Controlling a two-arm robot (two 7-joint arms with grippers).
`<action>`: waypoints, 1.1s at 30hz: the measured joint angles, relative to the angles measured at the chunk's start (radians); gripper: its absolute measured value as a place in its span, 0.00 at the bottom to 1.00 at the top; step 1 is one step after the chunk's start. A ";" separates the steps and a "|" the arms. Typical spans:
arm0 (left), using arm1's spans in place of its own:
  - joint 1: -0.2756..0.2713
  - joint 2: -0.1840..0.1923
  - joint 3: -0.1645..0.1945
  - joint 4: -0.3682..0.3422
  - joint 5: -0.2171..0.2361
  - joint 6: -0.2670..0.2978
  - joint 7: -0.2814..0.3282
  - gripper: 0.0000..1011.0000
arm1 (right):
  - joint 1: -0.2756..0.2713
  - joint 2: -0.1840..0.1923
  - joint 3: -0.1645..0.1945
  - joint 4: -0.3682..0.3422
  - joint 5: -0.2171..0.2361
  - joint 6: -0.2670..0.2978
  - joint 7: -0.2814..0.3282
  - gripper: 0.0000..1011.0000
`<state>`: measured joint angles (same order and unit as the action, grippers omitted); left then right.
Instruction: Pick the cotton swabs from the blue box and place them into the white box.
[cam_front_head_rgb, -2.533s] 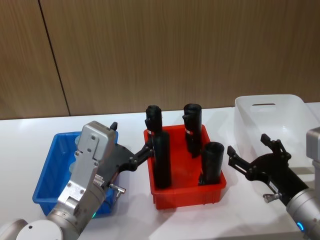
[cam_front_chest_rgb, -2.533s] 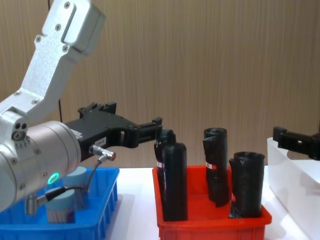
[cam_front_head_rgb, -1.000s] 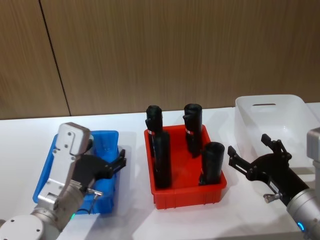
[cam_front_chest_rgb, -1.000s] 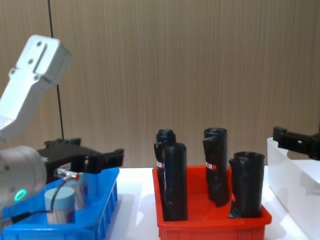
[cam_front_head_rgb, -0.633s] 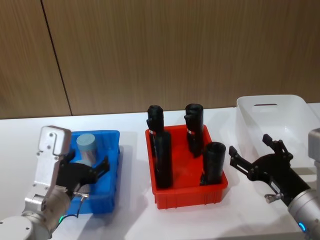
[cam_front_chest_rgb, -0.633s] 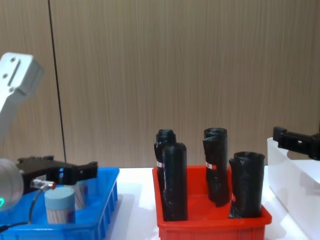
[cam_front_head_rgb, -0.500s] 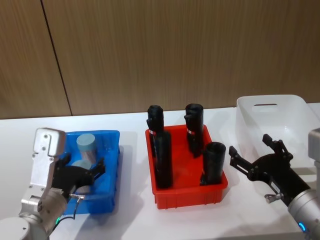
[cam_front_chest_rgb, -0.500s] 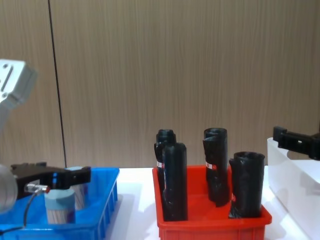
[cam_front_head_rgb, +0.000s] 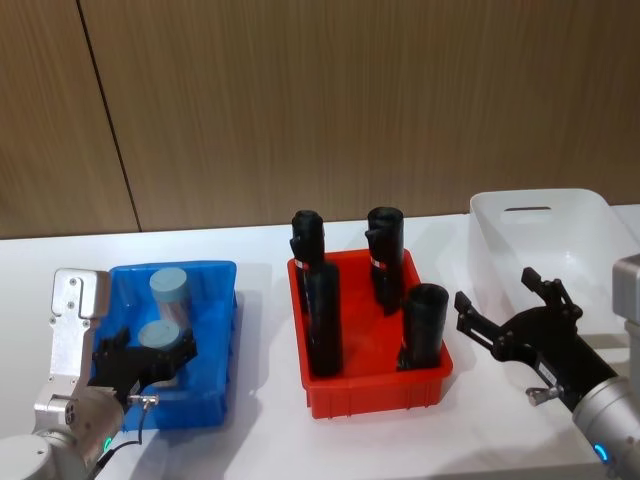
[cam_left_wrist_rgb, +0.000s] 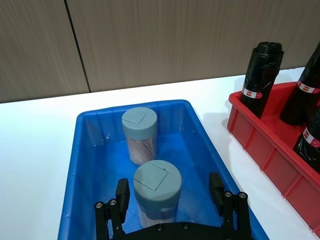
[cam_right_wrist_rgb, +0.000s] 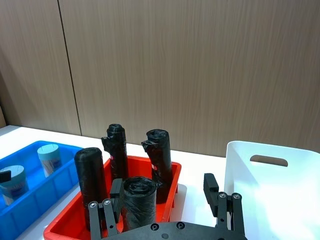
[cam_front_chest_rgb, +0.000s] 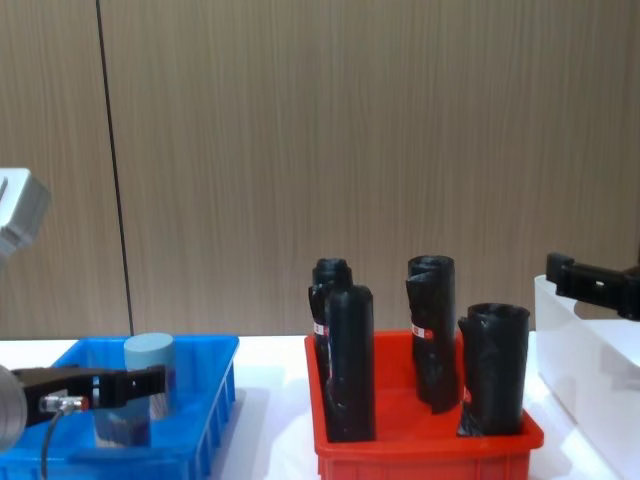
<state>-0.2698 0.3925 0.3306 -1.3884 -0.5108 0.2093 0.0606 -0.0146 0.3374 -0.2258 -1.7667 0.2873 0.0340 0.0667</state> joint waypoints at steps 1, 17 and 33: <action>0.000 0.000 0.000 0.000 0.000 0.000 0.000 0.99 | 0.000 0.000 0.000 0.000 0.000 0.000 0.000 0.99; -0.060 -0.032 -0.008 0.114 0.002 0.001 -0.052 0.99 | 0.000 0.000 0.000 0.000 0.000 0.000 0.000 0.99; -0.103 -0.052 -0.011 0.196 0.030 0.009 -0.085 0.99 | 0.000 0.000 0.000 0.000 0.000 0.000 0.000 0.99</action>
<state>-0.3729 0.3403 0.3199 -1.1925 -0.4805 0.2182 -0.0243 -0.0146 0.3375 -0.2258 -1.7667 0.2874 0.0340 0.0667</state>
